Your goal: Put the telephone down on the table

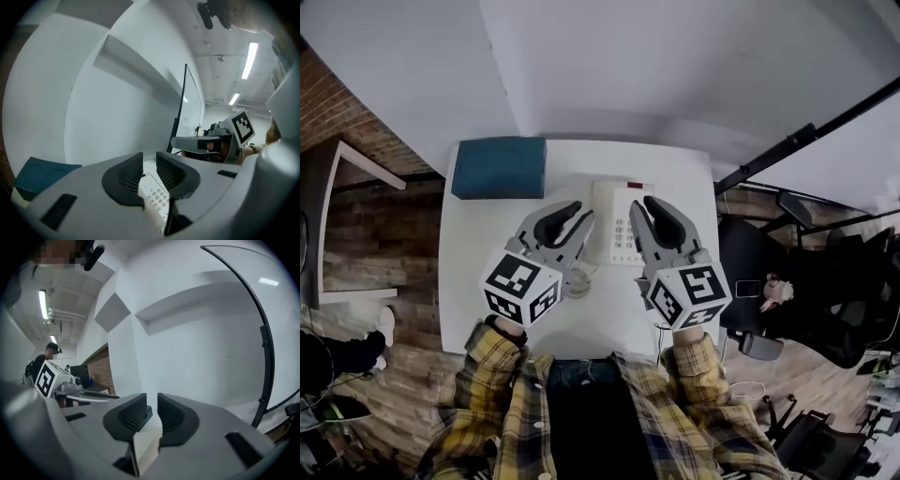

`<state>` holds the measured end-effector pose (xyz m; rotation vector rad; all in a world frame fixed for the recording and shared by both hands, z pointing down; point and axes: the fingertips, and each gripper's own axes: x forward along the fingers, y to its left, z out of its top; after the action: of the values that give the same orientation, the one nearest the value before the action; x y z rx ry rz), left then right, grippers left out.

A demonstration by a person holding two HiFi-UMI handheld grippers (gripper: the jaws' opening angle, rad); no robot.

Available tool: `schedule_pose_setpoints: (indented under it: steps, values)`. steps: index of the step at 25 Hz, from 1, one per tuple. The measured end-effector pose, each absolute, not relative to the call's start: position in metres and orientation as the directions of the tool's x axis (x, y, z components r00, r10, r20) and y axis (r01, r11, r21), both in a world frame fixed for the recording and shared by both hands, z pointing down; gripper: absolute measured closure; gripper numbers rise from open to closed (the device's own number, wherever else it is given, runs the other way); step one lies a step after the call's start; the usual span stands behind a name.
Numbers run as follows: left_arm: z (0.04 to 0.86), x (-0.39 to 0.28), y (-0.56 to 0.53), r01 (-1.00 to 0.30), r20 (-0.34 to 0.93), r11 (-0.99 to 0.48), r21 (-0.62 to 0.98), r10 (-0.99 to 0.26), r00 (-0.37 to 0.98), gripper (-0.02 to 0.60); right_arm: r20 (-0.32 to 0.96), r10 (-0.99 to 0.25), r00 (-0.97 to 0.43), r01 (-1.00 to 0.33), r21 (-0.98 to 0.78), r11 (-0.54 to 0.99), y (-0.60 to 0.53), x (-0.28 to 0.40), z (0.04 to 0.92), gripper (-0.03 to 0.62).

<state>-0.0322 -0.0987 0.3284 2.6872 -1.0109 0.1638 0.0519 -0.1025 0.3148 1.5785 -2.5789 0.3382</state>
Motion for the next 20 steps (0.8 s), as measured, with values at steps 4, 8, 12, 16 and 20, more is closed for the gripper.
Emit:
schedule_pose_setpoints:
  steps: [4,8,12,16,20]
  values:
    - [0.298,-0.037,-0.088,-0.651,0.134,-0.737,0.180,-0.637,0.759,0.502,0.132,-0.846,-0.517,-0.854,-0.155,0.497,-0.091,0.031,0.287,0.533]
    - [0.276,-0.041,-0.077,-0.637,0.102,-0.756,0.149,-0.629,0.771,0.514,0.084,-0.840,-0.536,-0.843,-0.107,0.527,-0.081,0.017,0.266,0.548]
    - [0.260,-0.045,-0.065,-0.632,0.074,-0.765,0.126,-0.628,0.775,0.529,0.052,-0.831,-0.553,-0.832,-0.095,0.547,-0.068,0.007,0.249,0.557]
    - [0.254,-0.045,-0.050,-0.623,0.069,-0.776,0.099,-0.620,0.782,0.548,0.041,-0.820,-0.571,-0.819,-0.097,0.566,-0.053,0.001,0.242,0.563]
    - [0.255,-0.038,-0.036,-0.601,0.078,-0.797,0.061,-0.597,0.799,0.560,0.057,-0.818,-0.572,-0.820,-0.073,0.568,-0.041,0.002,0.242,0.566]
